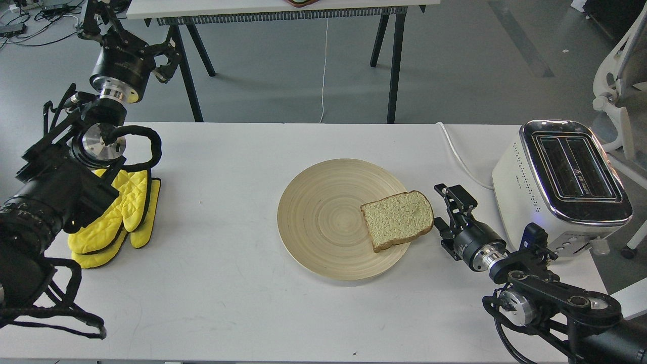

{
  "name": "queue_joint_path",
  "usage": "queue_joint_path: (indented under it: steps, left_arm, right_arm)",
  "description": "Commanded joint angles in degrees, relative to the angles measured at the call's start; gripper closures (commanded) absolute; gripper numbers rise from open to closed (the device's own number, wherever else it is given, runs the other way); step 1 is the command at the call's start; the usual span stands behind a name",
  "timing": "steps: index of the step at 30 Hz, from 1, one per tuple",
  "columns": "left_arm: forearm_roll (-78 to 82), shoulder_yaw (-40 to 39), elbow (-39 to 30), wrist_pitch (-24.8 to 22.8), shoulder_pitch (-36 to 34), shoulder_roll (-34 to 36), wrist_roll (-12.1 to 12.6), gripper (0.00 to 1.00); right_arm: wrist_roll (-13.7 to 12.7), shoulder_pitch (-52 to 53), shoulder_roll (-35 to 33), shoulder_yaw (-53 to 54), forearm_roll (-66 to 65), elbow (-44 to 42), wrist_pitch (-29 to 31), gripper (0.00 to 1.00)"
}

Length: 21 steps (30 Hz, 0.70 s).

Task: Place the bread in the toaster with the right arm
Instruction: 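Lower the right gripper toward the bread slice on the wooden plate, then close the right gripper on the edge of the bread slice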

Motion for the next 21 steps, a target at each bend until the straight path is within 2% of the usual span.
queue_joint_path:
  steps: [1, 4, 6, 11, 21]
  left_arm:
    - [0.00, 0.00, 0.00, 0.00, -0.01, 0.00, 0.00, 0.00]
    - [0.00, 0.09, 0.00, 0.00, -0.01, 0.00, 0.00, 0.00]
    - [0.00, 0.09, 0.00, 0.00, -0.01, 0.00, 0.00, 0.00]
    - [0.00, 0.09, 0.00, 0.00, -0.01, 0.00, 0.00, 0.00]
    - [0.00, 0.18, 0.00, 0.00, -0.01, 0.00, 0.00, 0.00]
  right_arm:
    - [-0.09, 0.21, 0.07, -0.17, -2.07, 0.01, -0.06, 0.36]
    - [-0.44, 0.13, 0.07, -0.17, -4.80, 0.01, -0.06, 0.52]
    - [-0.44, -0.05, 0.07, -0.26, -6.03, 0.01, -0.06, 0.56]
    - [-0.53, 0.56, 0.07, -2.71, -6.56, -0.07, 0.03, 0.62]
    - [-0.61, 1.27, 0.16, -4.57, -6.56, -0.60, 0.12, 0.62]
